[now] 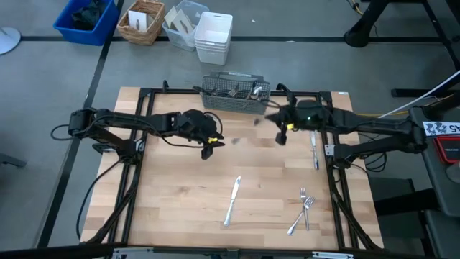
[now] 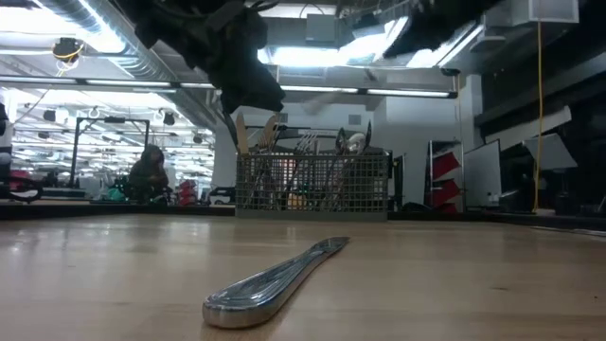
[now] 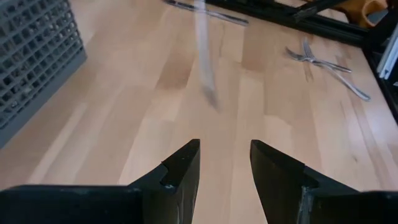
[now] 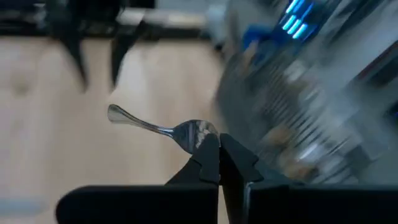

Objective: Sort silverware
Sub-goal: Put the table knife into the gray silverware organizer

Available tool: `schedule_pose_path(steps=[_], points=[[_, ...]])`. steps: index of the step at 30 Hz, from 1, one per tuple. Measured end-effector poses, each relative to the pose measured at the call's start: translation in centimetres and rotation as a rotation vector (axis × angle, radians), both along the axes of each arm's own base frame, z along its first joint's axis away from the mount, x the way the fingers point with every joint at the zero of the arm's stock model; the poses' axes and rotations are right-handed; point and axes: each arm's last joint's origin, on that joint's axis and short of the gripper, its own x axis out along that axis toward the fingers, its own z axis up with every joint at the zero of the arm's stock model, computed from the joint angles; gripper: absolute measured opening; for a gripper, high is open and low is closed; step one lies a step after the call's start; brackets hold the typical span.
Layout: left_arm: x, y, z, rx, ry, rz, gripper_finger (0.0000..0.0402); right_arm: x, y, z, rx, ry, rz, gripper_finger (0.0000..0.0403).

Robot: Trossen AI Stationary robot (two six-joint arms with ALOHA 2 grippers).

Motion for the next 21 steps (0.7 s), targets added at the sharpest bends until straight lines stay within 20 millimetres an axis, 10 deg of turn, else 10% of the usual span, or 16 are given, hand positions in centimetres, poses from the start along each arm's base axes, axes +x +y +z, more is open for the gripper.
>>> schedule_pose_path(steps=[9, 21], points=[[-0.1, 0.7, 0.0, 0.001, -0.001, 0.024, 0.0133, 4.2, -1.3, 3.5, -0.573, -0.017, -0.032, 0.0002], [-0.1, 0.6, 0.0, 0.002, -0.001, 0.022, 0.0133, 11.2, -6.8, 0.8, -0.922, 0.291, -0.055, 0.0003]])
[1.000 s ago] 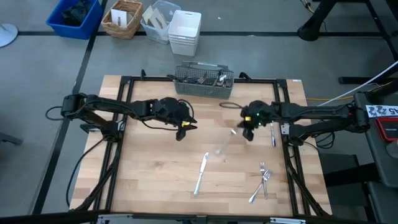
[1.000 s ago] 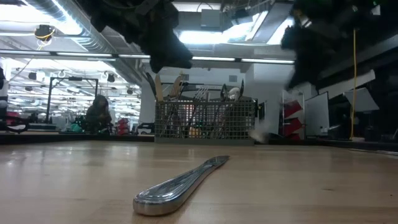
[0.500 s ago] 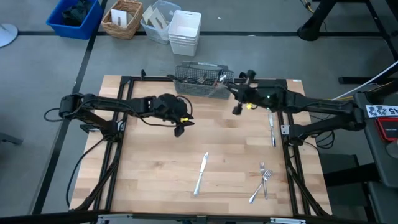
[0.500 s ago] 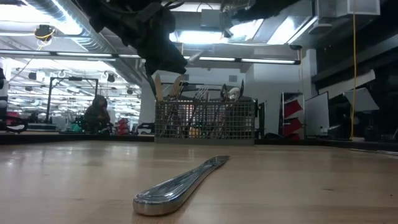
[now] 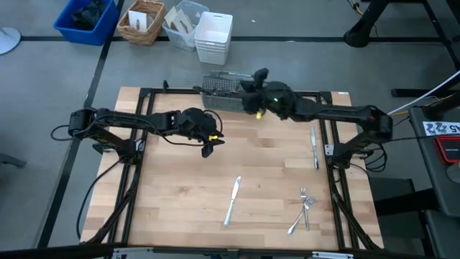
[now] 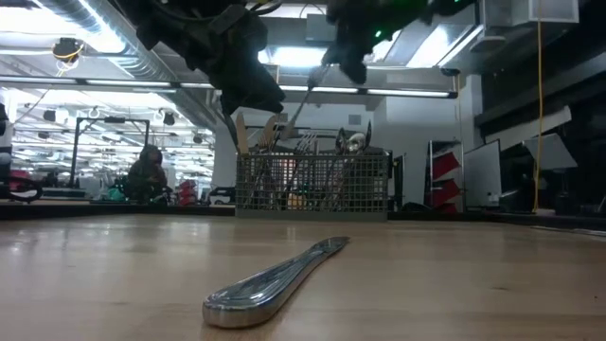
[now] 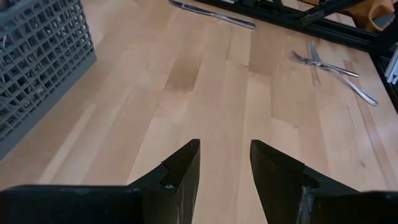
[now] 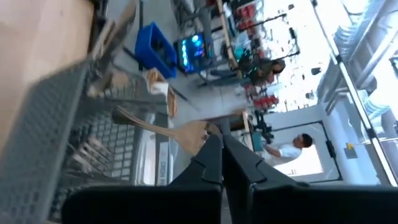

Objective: Sort silverware
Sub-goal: Put the table knife into the gray silverware organizer, then put the fork into the gray silverware organizer

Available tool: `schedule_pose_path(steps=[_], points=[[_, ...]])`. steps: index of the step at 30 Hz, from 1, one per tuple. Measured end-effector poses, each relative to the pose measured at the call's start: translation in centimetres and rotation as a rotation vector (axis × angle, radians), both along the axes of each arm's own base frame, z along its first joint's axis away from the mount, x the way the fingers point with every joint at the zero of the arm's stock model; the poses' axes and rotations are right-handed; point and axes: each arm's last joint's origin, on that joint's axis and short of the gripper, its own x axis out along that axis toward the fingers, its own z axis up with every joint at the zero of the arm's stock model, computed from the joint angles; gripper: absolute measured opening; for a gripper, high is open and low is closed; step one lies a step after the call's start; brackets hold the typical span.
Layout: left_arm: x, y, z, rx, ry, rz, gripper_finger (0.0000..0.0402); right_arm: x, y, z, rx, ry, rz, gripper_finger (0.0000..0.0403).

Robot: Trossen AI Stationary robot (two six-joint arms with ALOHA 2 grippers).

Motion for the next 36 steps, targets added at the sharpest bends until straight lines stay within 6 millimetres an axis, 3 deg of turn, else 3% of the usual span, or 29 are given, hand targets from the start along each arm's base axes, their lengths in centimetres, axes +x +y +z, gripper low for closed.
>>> schedule_pose_path(steps=[9, 14, 20, 28, 36], points=[[0.0, 0.0, 0.0, 0.025, 0.001, -0.016, 0.0133, 2.9, -3.9, -3.7, 0.002, 0.146, 0.034, 0.0004], [0.0, 0.0, 0.0, 0.028, 0.002, -0.018, 0.0133, 3.7, -4.1, -5.3, 0.022, 0.188, 0.051, 0.0005], [0.0, 0.0, 0.0, 0.028, 0.004, -0.017, 0.0133, 3.8, -4.1, -5.8, 0.034, 0.210, 0.065, 0.0013], [0.0, 0.0, 0.0, 0.028, 0.005, -0.017, 0.0133, 3.8, -4.0, -5.8, 0.037, 0.215, 0.067, 0.0097], [0.0, 0.0, 0.0, -0.013, 0.003, 0.010, 0.0133, 3.9, -2.8, -5.5, -0.053, 0.237, -0.219, 0.0130]])
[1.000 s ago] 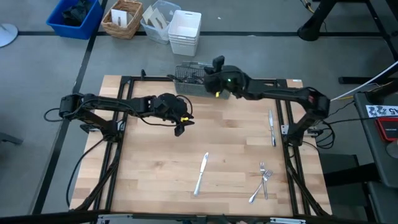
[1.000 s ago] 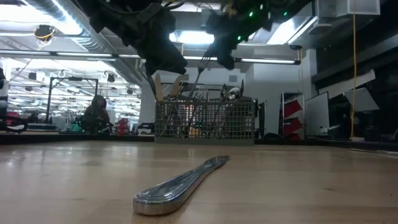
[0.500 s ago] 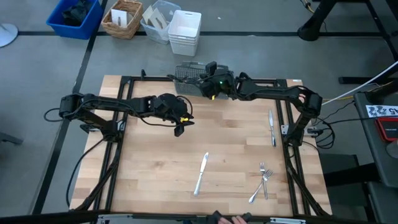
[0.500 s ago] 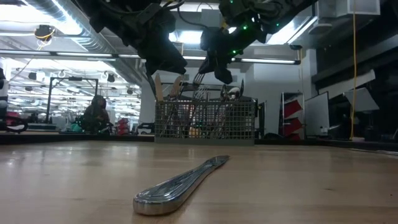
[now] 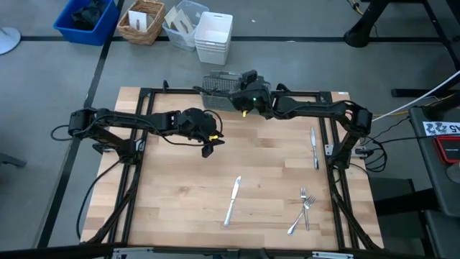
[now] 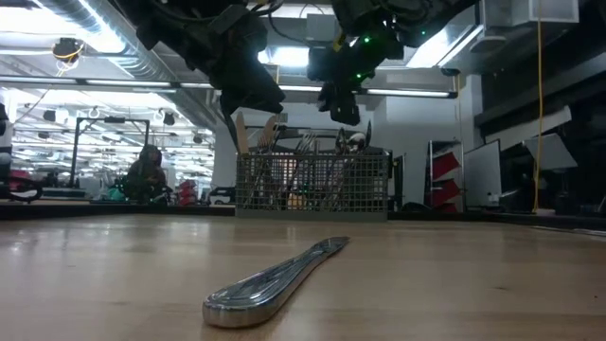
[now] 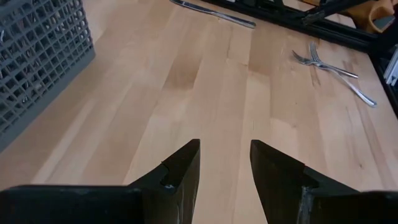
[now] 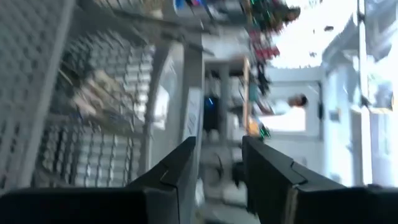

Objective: Sort silverware
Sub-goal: Put the fork into the gray silverware organizer

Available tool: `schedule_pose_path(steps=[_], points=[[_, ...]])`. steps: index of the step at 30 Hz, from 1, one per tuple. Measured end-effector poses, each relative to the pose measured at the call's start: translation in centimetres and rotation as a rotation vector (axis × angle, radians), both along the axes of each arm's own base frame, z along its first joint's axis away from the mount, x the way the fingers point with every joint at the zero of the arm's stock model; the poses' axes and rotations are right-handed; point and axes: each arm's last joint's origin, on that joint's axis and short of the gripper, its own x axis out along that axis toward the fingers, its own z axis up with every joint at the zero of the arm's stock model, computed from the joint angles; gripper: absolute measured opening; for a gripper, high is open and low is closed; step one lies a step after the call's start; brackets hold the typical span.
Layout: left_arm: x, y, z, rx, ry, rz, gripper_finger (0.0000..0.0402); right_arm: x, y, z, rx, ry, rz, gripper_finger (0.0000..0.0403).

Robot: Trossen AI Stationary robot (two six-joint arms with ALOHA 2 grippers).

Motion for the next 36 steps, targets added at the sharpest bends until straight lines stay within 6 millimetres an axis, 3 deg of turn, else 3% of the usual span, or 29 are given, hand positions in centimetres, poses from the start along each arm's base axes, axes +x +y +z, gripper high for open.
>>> schedule_pose_path(steps=[4, 9, 17, 21, 25, 29, 36], points=[[0.0, 0.0, 0.0, -0.032, -0.002, 0.019, 0.0133, -0.1, 1.4, 0.6, -0.037, 0.012, -0.065, 0.0127], [0.2, -1.4, 0.0, -0.128, -0.008, 0.037, 0.0133, -1.6, 3.3, 2.5, -0.005, 0.012, -0.061, 0.0127], [0.5, -5.2, 0.1, -0.152, -0.013, -0.084, 0.0133, -7.2, 5.5, 6.3, 0.207, -0.164, -0.153, 0.0127], [0.7, -6.8, 0.2, -0.147, -0.040, -0.130, 0.0133, -10.4, 7.0, 6.5, 0.462, -0.208, -0.188, 0.0127], [0.8, -7.6, 0.5, -0.108, -0.075, -0.151, 0.0133, -13.2, 9.3, 6.0, 0.937, -0.181, -0.187, 0.0127], [0.8, -8.0, 0.4, -0.079, -0.069, -0.159, 0.0133, -14.7, 12.3, 5.5, 1.393, -0.105, -0.265, 0.0127], [0.8, -8.0, 0.4, -0.069, -0.070, -0.149, 0.0133, -15.7, 17.6, 2.0, 1.474, 0.085, -0.363, 0.0127]])
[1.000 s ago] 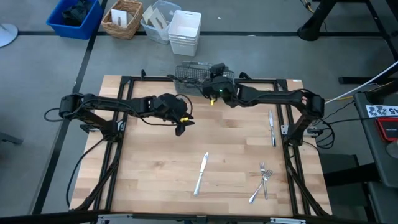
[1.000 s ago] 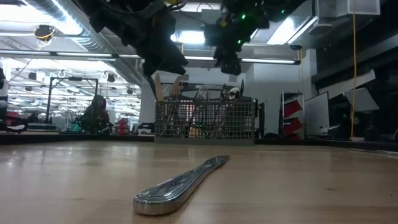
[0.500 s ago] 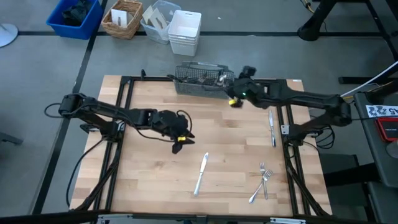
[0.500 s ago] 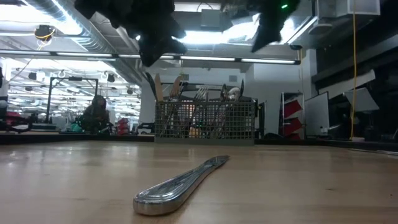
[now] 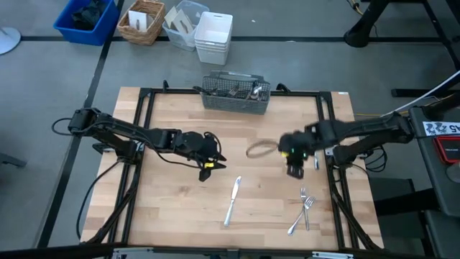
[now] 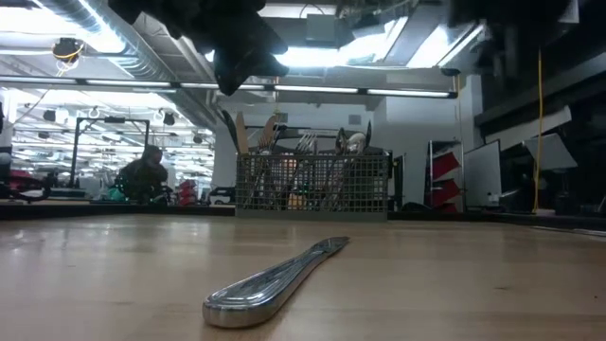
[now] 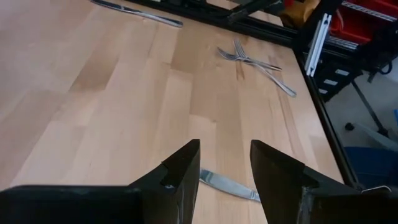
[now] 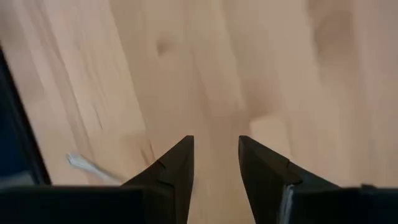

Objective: Sort silverware
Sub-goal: Put the fork into the gray silverware organizer

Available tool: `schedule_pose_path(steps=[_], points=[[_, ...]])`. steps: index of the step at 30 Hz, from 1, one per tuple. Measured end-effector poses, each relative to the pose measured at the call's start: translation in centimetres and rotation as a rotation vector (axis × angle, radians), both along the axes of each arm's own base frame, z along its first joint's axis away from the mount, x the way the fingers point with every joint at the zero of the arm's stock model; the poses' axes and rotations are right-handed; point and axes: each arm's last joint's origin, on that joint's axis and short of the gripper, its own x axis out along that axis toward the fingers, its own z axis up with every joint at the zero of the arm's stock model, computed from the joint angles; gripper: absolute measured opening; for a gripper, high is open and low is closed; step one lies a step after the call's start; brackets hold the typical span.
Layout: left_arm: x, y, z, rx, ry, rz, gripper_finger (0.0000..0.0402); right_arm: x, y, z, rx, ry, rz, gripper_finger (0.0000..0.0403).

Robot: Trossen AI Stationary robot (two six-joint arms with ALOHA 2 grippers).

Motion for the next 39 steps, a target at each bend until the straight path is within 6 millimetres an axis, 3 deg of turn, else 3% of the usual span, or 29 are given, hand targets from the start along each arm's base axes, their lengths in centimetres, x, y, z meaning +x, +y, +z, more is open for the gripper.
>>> schedule_pose_path(steps=[6, 17, 24, 31, 39], points=[[0.0, 0.0, 0.0, 0.041, -0.005, -0.023, 0.0133, -1.8, 3.1, -3.8, -0.045, 0.143, -0.042, 0.0127], [0.0, 0.0, 0.0, 0.042, -0.005, -0.023, 0.0133, -5.2, 6.1, -9.3, -0.034, 0.307, -0.301, 0.0127], [0.0, 0.0, 0.0, 0.042, -0.006, -0.023, 0.0133, -5.7, 9.2, -10.3, 0.137, 0.241, -0.383, 0.0127], [0.0, 0.0, 0.0, 0.042, -0.006, -0.023, 0.0133, -6.9, 11.5, -11.7, 0.151, 0.263, -0.507, 0.0127], [0.0, 0.0, 0.1, 0.041, -0.011, -0.023, 0.0133, -6.3, 13.9, -13.2, 0.217, 0.246, -0.520, 0.0127]])
